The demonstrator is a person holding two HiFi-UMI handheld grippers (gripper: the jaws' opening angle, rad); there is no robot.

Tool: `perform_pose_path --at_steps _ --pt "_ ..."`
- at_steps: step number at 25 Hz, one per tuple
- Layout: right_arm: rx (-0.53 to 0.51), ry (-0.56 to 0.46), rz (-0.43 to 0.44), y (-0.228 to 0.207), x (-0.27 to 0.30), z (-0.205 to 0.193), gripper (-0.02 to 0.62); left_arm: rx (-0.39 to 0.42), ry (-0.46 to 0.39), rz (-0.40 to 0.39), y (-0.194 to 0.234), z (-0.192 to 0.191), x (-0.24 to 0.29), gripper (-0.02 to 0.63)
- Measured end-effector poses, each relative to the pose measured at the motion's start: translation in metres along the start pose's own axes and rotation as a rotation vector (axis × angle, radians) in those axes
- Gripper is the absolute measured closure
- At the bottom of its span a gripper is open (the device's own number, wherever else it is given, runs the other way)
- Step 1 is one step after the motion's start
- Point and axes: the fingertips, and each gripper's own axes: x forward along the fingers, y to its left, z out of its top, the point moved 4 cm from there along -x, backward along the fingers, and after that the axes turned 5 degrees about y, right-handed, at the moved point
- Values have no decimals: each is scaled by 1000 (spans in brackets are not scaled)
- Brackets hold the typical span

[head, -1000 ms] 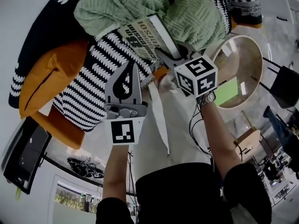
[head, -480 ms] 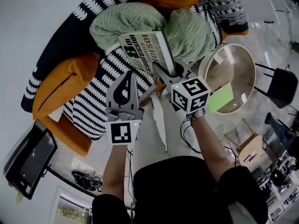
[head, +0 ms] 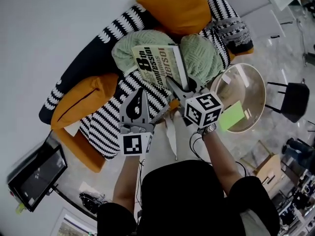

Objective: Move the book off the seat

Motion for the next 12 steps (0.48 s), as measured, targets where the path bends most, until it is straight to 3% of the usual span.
perform_pose_path --at_steps 12 --pt "-61 -163 15 50 -50 71 433 51 -49 -9 -4 66 -35 596"
